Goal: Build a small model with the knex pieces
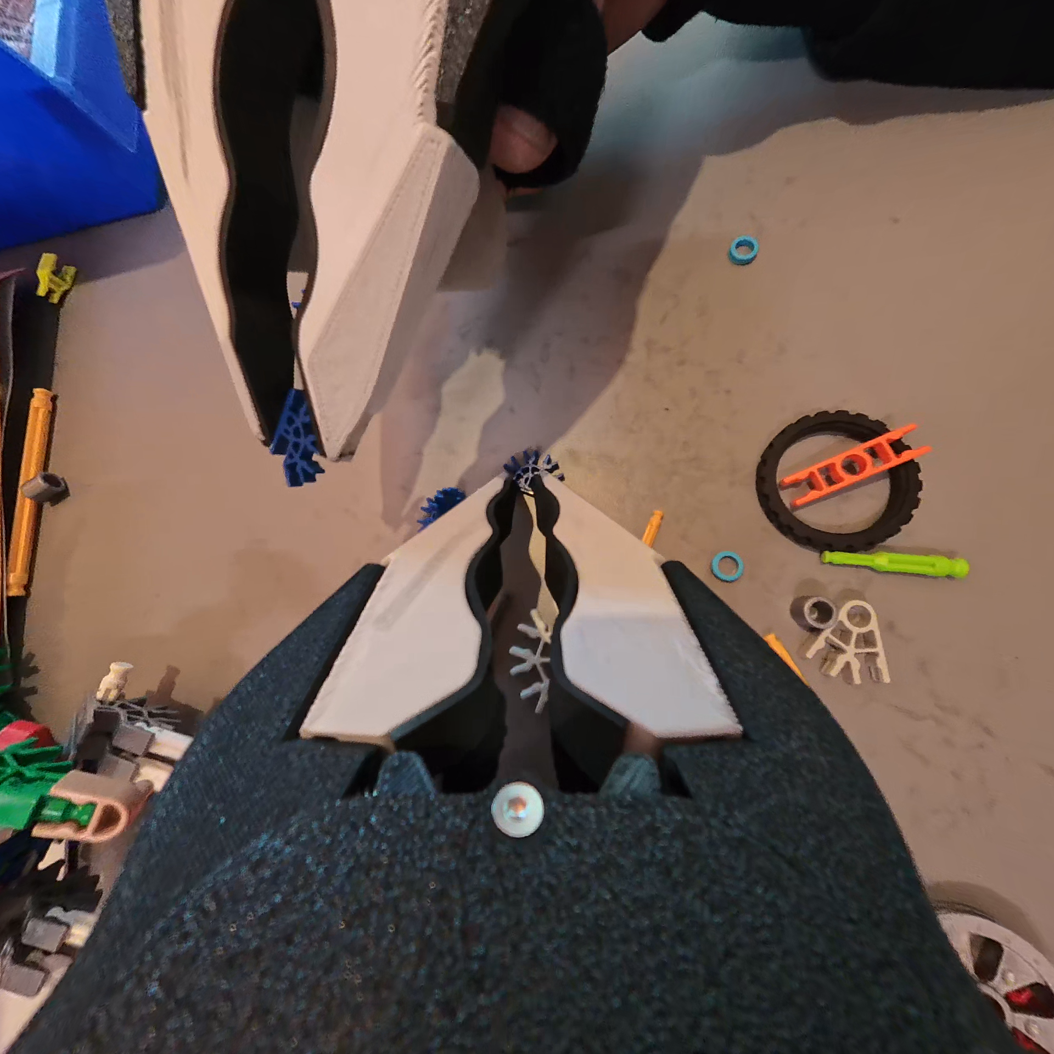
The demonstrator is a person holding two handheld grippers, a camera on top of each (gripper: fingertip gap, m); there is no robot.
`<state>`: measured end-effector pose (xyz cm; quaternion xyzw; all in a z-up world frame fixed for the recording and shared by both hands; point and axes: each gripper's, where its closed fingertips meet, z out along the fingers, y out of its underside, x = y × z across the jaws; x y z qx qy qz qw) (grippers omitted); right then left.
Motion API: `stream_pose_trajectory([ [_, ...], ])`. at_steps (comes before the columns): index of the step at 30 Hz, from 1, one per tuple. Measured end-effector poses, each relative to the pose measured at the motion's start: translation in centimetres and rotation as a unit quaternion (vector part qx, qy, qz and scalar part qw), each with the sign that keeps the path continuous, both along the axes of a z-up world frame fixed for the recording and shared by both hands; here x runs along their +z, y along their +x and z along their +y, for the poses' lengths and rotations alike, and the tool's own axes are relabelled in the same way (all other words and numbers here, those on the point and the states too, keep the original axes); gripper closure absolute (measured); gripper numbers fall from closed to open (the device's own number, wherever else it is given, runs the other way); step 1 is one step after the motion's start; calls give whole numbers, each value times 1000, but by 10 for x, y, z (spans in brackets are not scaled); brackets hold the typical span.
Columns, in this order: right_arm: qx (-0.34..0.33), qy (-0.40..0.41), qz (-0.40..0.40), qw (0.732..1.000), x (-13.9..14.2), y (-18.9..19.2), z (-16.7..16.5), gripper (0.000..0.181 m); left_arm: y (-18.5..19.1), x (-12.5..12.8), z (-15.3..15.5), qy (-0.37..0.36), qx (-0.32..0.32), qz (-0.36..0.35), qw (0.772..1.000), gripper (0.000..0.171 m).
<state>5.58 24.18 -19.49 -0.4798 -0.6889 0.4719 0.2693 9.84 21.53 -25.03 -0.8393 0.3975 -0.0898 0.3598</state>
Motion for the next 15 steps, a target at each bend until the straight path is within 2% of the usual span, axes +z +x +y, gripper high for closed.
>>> stream_pose_trajectory([
  [6,0,0,0,1000,0,0,0,166,-4,0,-3,-14,8,-6,1000,169],
  [15,1,1,-1,1000,-1,0,0,166,-12,0,-20,-78,20,-17,997,169],
])
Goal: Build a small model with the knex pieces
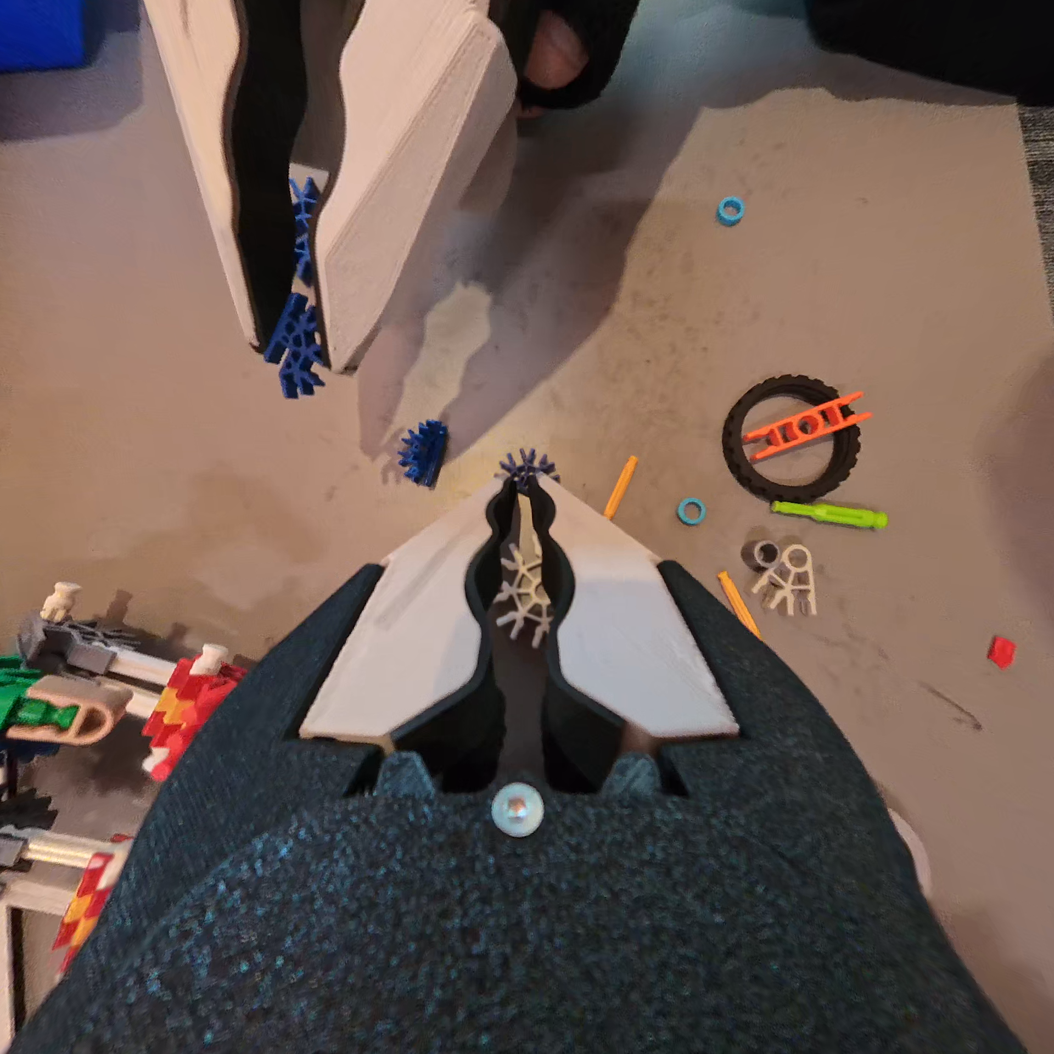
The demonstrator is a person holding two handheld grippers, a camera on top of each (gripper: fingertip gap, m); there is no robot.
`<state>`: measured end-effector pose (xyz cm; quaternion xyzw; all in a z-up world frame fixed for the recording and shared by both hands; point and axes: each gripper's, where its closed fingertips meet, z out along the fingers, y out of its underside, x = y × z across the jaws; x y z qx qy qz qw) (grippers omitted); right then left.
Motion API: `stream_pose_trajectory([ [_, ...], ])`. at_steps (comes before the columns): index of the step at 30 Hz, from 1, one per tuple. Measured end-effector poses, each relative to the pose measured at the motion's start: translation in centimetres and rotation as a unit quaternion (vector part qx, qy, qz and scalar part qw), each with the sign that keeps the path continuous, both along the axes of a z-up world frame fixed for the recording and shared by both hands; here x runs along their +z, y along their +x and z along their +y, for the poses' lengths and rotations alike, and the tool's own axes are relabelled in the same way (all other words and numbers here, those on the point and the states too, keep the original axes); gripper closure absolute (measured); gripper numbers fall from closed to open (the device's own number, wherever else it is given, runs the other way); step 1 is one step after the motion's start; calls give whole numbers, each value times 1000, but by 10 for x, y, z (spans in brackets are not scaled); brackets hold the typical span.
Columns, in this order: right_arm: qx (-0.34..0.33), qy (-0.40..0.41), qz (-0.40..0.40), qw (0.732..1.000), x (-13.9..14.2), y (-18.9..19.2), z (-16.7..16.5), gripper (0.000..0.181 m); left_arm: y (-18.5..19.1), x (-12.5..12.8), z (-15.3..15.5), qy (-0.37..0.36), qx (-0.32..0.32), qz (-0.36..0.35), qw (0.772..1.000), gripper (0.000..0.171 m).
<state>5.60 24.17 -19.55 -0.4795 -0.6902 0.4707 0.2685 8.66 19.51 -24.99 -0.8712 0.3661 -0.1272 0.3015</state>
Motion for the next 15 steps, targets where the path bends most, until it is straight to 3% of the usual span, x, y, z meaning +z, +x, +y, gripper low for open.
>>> stream_pose_trajectory([
  [5,1,1,-1,1000,0,0,0,166,-8,11,2,17,9,-1,1000,166],
  [15,1,1,1,1000,1,0,-1,166,-14,4,6,30,9,21,999,165],
])
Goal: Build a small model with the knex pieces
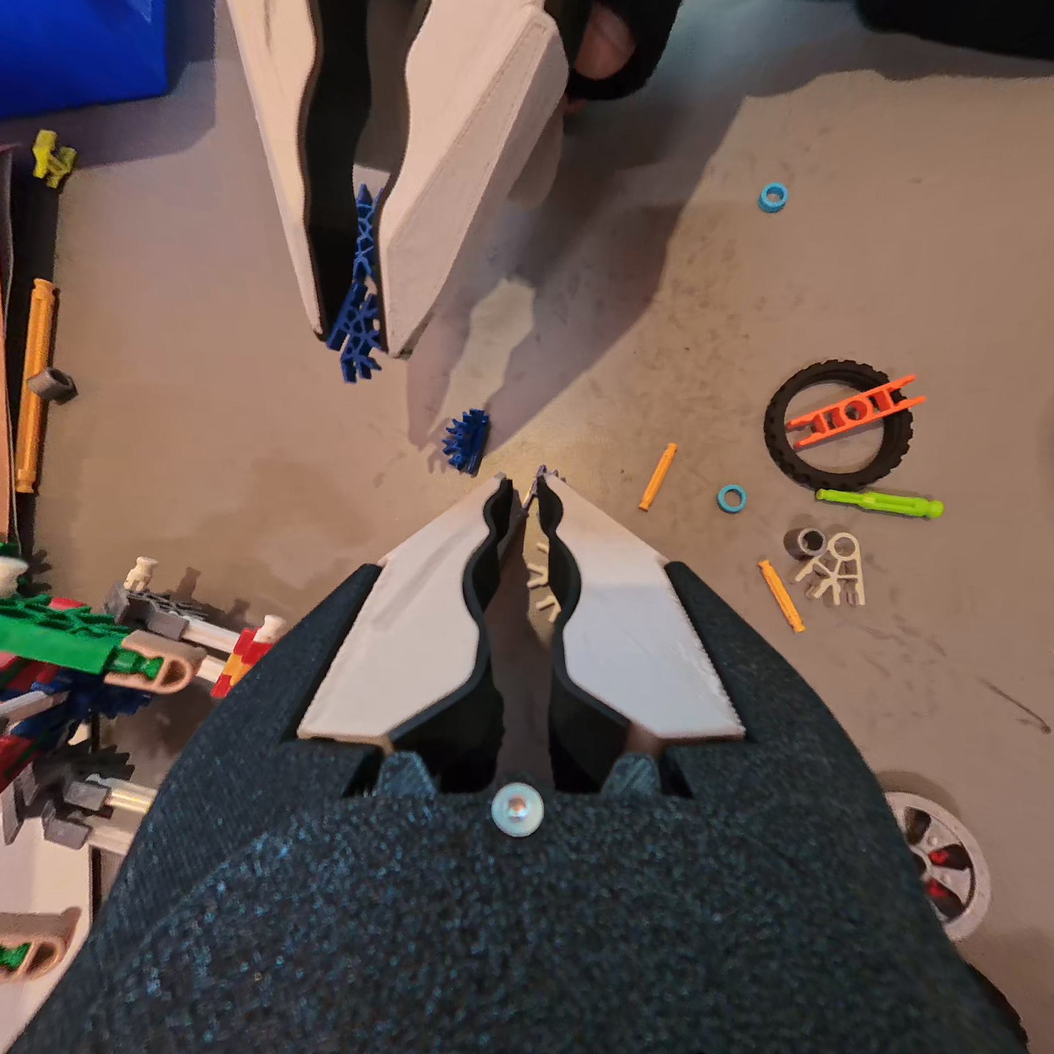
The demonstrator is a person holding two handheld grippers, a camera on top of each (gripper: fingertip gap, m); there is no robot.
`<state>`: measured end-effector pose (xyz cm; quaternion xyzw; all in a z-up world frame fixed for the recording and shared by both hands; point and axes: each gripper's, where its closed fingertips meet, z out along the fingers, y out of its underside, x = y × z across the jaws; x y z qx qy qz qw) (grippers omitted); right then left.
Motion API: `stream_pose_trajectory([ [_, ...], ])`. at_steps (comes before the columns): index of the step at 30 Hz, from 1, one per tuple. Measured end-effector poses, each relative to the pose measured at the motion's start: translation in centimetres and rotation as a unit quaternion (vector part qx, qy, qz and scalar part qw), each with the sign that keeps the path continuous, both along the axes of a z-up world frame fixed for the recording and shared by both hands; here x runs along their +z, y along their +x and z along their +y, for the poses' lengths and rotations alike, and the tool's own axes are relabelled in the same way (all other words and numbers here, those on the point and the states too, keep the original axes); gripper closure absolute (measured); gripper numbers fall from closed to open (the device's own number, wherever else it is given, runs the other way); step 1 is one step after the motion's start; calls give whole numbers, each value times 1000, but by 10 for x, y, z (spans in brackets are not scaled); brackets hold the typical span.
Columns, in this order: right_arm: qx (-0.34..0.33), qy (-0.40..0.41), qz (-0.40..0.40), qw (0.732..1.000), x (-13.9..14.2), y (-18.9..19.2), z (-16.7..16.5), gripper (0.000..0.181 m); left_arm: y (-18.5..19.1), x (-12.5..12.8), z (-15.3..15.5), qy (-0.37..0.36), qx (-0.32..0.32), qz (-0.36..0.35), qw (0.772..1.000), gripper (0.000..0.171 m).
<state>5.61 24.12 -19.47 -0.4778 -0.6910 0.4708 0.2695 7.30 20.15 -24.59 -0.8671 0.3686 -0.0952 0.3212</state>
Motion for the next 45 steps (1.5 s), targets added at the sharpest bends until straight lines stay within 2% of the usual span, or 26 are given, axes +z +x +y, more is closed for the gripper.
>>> stream_pose_trajectory([
  [16,1,2,-2,1000,-1,0,0,166,-9,-3,-6,-15,6,22,1000,159],
  [22,1,2,-2,1000,-1,0,-1,166,1,-2,-17,-17,-32,36,999,158],
  [39,2,3,-2,1000,-1,0,-1,166,1,-6,-7,9,-34,60,998,164],
  [45,2,3,-1,1000,-1,0,-1,166,-2,-3,-1,25,-22,60,998,160],
])
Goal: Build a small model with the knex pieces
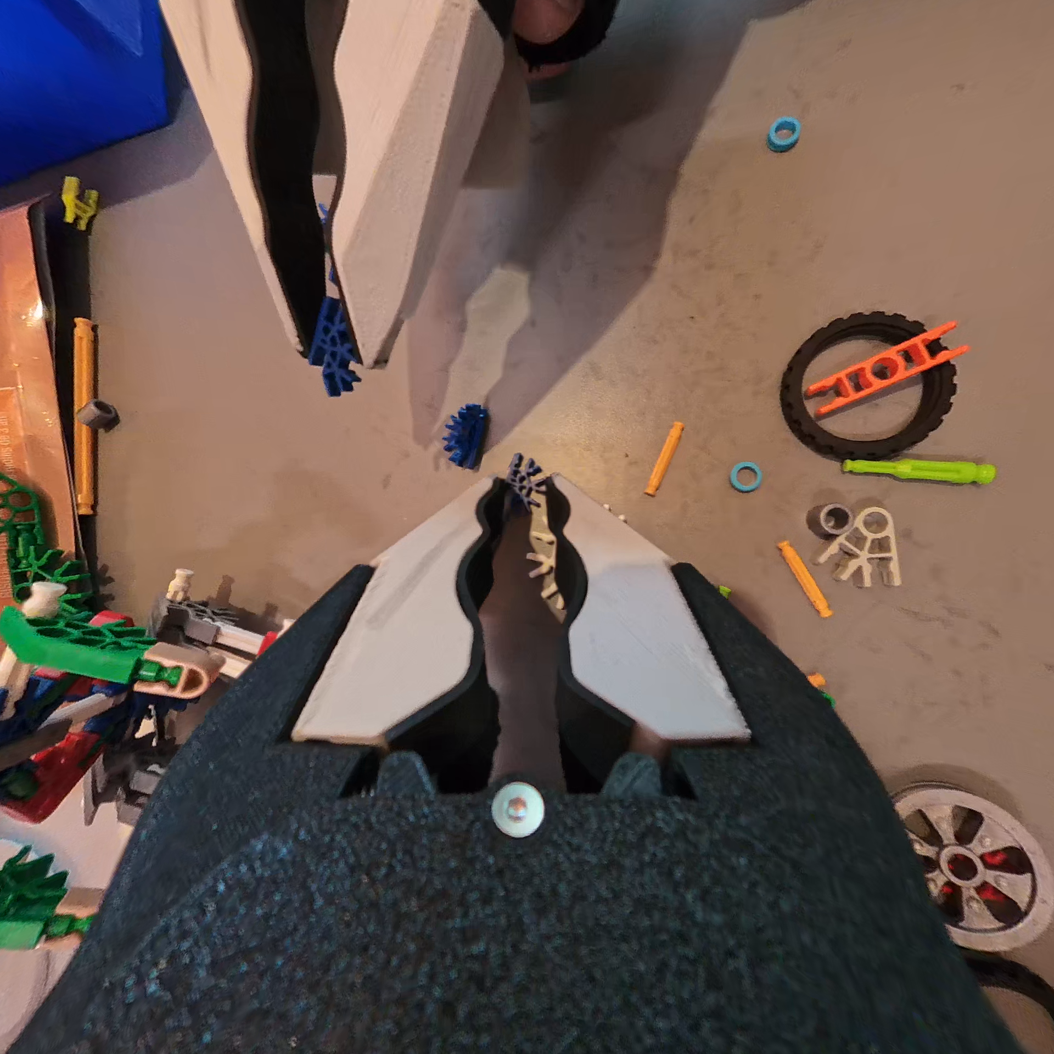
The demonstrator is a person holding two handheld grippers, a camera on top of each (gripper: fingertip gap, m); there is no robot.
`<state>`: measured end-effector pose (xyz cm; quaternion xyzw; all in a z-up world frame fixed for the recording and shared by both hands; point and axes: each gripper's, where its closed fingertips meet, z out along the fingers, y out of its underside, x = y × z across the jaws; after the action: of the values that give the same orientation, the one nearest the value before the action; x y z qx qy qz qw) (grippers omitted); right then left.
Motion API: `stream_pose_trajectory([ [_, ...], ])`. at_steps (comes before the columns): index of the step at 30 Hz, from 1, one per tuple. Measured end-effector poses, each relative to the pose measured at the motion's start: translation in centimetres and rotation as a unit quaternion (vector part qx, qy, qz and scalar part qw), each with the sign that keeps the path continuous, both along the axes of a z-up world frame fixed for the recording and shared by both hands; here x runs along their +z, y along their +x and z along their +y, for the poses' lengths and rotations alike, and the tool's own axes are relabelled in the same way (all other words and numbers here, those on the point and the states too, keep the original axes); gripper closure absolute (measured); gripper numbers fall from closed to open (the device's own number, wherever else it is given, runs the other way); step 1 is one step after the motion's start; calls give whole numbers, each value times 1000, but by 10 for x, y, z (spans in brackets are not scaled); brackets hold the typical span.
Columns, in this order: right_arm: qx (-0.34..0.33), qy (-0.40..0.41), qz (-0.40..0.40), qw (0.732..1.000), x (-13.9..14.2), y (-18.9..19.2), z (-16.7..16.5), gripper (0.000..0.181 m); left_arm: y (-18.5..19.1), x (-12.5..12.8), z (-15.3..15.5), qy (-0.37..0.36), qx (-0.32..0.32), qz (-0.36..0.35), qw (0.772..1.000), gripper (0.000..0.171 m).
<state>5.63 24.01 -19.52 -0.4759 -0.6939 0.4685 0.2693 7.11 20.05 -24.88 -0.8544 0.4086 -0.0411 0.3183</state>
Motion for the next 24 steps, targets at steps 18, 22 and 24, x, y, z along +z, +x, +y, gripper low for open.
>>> stream_pose_trajectory([
  [18,1,0,-1,1000,-1,0,0,166,4,-5,5,-13,17,-24,999,170],
  [22,3,1,-1,1000,-1,1,-1,166,1,-5,4,-26,30,-31,999,170],
  [24,3,1,-2,1000,-1,1,-1,166,2,-5,2,-39,35,-44,998,170],
])
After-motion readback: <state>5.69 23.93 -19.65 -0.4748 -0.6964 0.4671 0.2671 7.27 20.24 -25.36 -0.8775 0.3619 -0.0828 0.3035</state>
